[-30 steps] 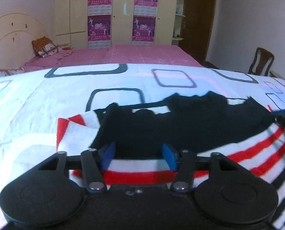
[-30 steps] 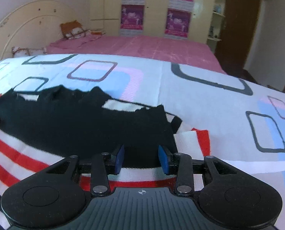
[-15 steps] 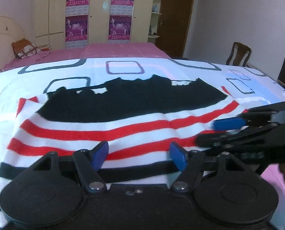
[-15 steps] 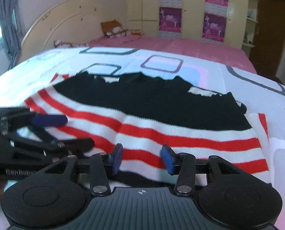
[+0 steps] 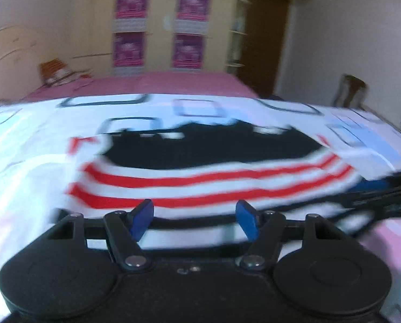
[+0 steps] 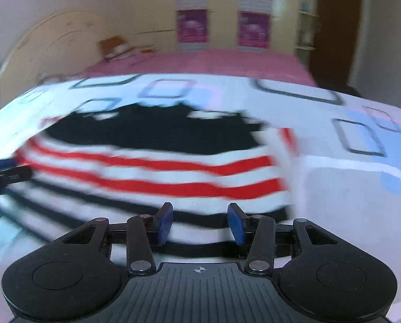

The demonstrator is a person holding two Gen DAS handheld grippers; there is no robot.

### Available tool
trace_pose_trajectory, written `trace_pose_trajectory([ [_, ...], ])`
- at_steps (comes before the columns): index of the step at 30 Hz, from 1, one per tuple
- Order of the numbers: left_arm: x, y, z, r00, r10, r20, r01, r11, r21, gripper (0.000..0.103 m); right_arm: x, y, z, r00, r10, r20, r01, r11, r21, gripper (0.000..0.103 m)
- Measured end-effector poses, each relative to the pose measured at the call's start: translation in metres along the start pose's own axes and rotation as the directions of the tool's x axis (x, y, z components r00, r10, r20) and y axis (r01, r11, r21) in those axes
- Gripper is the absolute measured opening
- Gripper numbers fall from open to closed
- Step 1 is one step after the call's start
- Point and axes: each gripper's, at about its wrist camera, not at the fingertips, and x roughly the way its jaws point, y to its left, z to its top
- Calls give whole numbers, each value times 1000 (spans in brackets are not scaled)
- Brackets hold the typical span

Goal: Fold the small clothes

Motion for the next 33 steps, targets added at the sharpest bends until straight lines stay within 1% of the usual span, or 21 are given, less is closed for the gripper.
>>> trace_pose_trajectory([
  [2, 2, -24, -6, 999, -36, -19, 37, 998, 42, 67, 6, 18, -7, 999, 29, -32, -30, 999, -21, 46],
  [3, 5, -33, -12, 998, -43, -38, 45, 996, 71, 67, 10, 24, -13, 998, 15, -58, -17, 999, -33, 46],
  [4, 8, -41, -18, 997, -34, -67, 41, 994, 105, 69, 14, 28, -19, 997, -7, -83, 3, 999, -50, 46],
  [5, 14, -45, -24, 994, -12, -105, 26, 990, 136, 70, 12, 30, -26, 997, -22, -75, 17, 997, -70, 46],
  [6, 16, -43, -29, 992, 3, -123, 14, 990, 138, 70, 8, 31, -32, 997, -27, -71, 22, 997, -80, 46],
  [8, 9, -34, -28, 992, -2, -129, 14, 995, 95, 69, -2, 22, -38, 997, -7, -79, 2, 997, -72, 46],
  [9, 2, -28, -25, 994, 15, -113, -4, 996, 90, 66, -7, 16, -36, 997, 5, -80, -10, 998, -58, 46],
  [10, -6, -20, -24, 996, 24, -80, -18, 997, 76, 65, -16, 5, -35, 999, 4, -47, -6, 1000, -29, 46],
  [11, -13, -12, -24, 998, 25, -52, -22, 998, 52, 66, -26, -6, -32, 1000, -10, -9, 10, 1000, -1, 46],
  [13, -19, 8, -25, 997, 48, -52, -48, 999, 4, 66, -38, -35, -30, 997, -65, 31, 63, 995, 73, 46],
  [15, -21, 24, -28, 995, 76, -64, -78, 996, -30, 65, -41, -65, -30, 993, -118, 26, 113, 983, 148, 46],
  [16, -20, 30, -28, 994, 86, -72, -89, 995, -46, 64, -39, -76, -30, 992, -126, 14, 122, 978, 171, 46],
  [18, -19, 40, -29, 992, 88, -86, -95, 992, -79, 64, -34, -93, -31, 994, -108, -21, 110, 972, 210, 46],
  [22, -15, 45, -30, 993, 70, -98, -80, 992, -93, 64, -24, -108, -37, 996, -9, -84, 30, 966, 255, 45],
  [23, -15, 45, -31, 993, 70, -100, -79, 993, -89, 64, -25, -107, -39, 996, 12, -93, 12, 967, 255, 29],
  [24, -14, 45, -31, 993, 68, -101, -76, 994, -83, 64, -27, -105, -41, 995, 11, -100, 14, 970, 242, 16],
  [25, -13, 46, -32, 993, 68, -101, -76, 994, -79, 64, -30, -104, -43, 994, -5, -109, 29, 976, 214, 9],
  [27, -13, 47, -33, 993, 69, -100, -77, 995, -70, 64, -36, -103, -48, 993, -16, -113, 39, 978, 207, 6],
  [29, -12, 49, -34, 993, 67, -98, -73, 995, -63, 64, -37, -99, -54, 993, -25, -115, 49, 977, 208, 6],
  [31, -12, 51, -34, 993, 67, -100, -73, 996, -51, 64, -36, -89, -56, 991, -58, -117, 78, 982, 174, 6],
  [33, -12, 53, -34, 993, 68, -101, -74, 996, -52, 64, -35, -87, -58, 991, -71, -114, 91, 980, 179, 6],
])
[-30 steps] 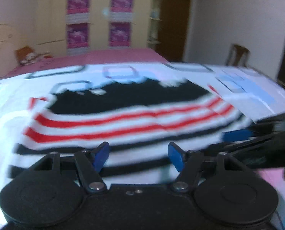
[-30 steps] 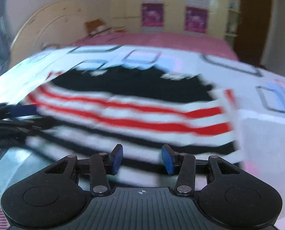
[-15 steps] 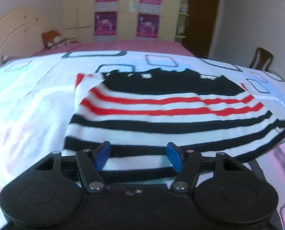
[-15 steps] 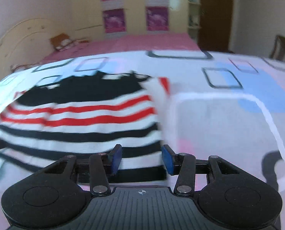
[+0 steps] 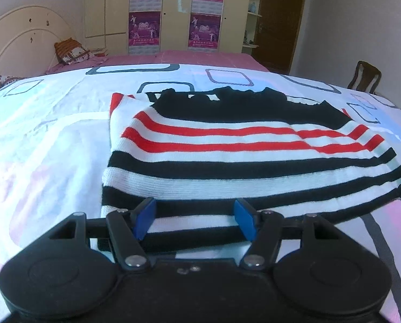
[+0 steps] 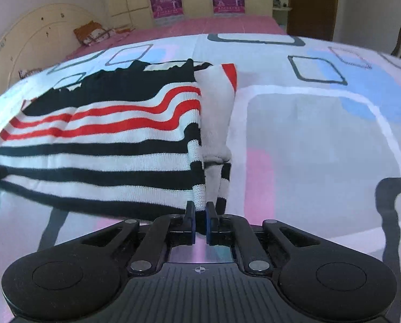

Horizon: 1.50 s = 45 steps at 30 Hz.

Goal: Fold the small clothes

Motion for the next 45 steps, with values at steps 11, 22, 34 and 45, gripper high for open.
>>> trace_pose_trajectory([
  [11, 2, -43, 4, 1000, -19, 14, 18, 998, 55, 71, -7, 45, -4, 993, -52, 108, 68, 987, -147, 22],
  [22, -14, 15, -6, 998, 62, -10, -63, 997, -48, 53, -12, 17, -11, 997, -69, 33, 71, 993, -96, 21],
  [34, -67, -13, -14, 994, 107, 15, -105, 989, -108, 84, -48, 47, -20, 991, 19, 131, -12, 999, -53, 37],
  [45, -37, 12, -24, 999, 38, -31, -46, 951, -305, 70, -42, 79, -2, 974, 167, 154, -157, 985, -76, 7],
])
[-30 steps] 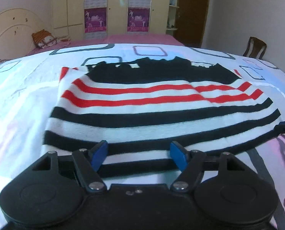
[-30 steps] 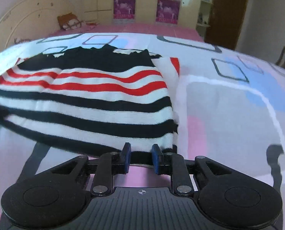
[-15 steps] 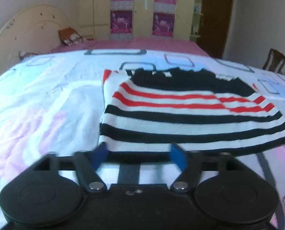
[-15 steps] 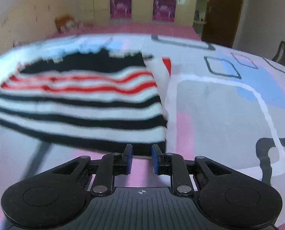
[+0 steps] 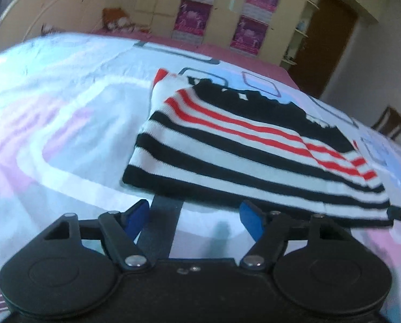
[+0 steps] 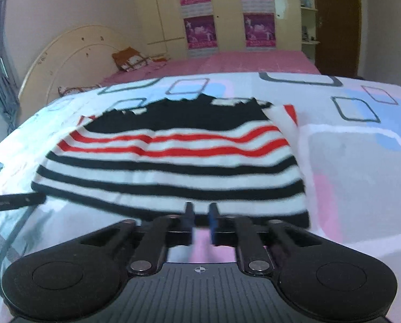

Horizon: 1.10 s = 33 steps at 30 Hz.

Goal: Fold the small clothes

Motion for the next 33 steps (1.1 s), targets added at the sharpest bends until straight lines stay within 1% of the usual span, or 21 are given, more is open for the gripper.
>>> trace_pose_trajectory([
  [1, 3, 5, 1, 1000, -10, 8, 10, 999, -38, 69, 5, 3, 4, 1000, 5, -5, -5, 1000, -3, 7],
  [3, 6, 20, 1, 997, -55, 46, 62, 982, -176, 69, 15, 10, 13, 1000, 24, 2, -24, 999, -22, 7],
  [5, 7, 34, -3, 987, -108, 116, 139, 940, -311, 70, 26, 15, 22, 999, 38, 8, -38, 999, -21, 7],
  [6, 8, 41, -5, 980, -131, 146, 178, 910, -374, 72, 33, 18, 27, 999, 43, 7, -43, 999, -16, 7],
  [8, 13, 51, -10, 971, -146, 189, 220, 857, -467, 71, 47, 25, 37, 999, 52, 9, -52, 999, -9, 7],
  [9, 15, 53, -10, 968, -147, 202, 228, 848, -479, 71, 54, 27, 42, 998, 56, 7, -56, 998, -4, 7],
  [12, 23, 50, -2, 968, -144, 208, 228, 850, -474, 68, 74, 35, 54, 997, 71, -6, -71, 997, 9, 7],
  [14, 30, 54, 3, 965, -147, 216, 238, 834, -497, 63, 85, 39, 58, 997, 76, -20, -76, 997, 3, 0],
  [16, 39, 58, 9, 962, -154, 227, 254, 813, -523, 57, 98, 43, 61, 997, 62, -37, -63, 998, -5, 0],
  [20, 55, 64, 21, 960, -162, 229, 265, 792, -551, 50, 115, 49, 65, 997, 57, -59, -57, 998, -7, 0],
  [21, 60, 64, 23, 960, -167, 226, 268, 788, -554, 45, 117, 50, 66, 997, 55, -62, -56, 998, -8, 0],
  [22, 65, 64, 27, 960, -172, 221, 269, 785, -558, 30, 120, 52, 67, 997, 50, -65, -51, 999, -12, 0],
  [23, 69, 66, 28, 958, -191, 213, 280, 775, -567, 19, 122, 52, 68, 997, 44, -68, -45, 999, -15, 0],
  [24, 68, 69, 27, 953, -202, 226, 299, 756, -583, 18, 124, 53, 69, 997, 39, -69, -40, 999, -17, 0],
  [25, 62, 70, 27, 938, -218, 268, 338, 738, -584, 18, 124, 53, 70, 997, 32, -66, -33, 999, -18, 0],
  [26, 56, 69, 28, 928, -229, 294, 363, 739, -568, 18, 122, 54, 72, 998, 32, -56, -34, 999, -23, 0],
  [27, 53, 66, 28, 927, -227, 298, 360, 759, -542, 18, 120, 55, 73, 999, 35, -42, -36, 999, -30, 0],
  [29, 61, 67, 23, 947, -200, 253, 311, 773, -552, 18, 125, 56, 70, 998, 34, -53, -36, 998, -45, 0],
  [30, 69, 72, 18, 957, -192, 217, 285, 763, -580, 18, 138, 56, 65, 993, 6, -121, -13, 998, -55, 0],
  [31, 71, 75, 14, 952, -203, 229, 301, 748, -592, 18, 144, 54, 60, 991, 0, -136, -8, 998, -55, 0],
  [33, 69, 71, 16, 955, -196, 223, 290, 771, -567, 18, 143, 52, 59, 993, 6, -120, -12, 999, -47, 0],
])
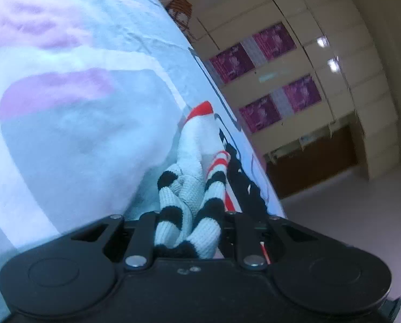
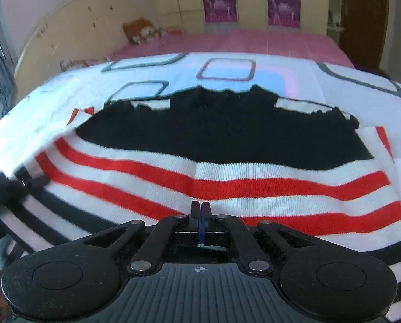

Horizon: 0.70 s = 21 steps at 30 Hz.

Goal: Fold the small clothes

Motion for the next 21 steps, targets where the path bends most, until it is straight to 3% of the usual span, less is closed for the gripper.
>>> trace_pose_trajectory([
  [12, -6, -25, 2, 999, 42, 33, -44, 997, 57, 18, 0, -10, -1, 999, 44, 8, -44, 999, 22, 0],
  [21, -19, -78, -14, 993, 50, 105, -65, 987, 149, 18, 1, -31, 4, 988, 156, -2, -156, 987, 41, 0],
])
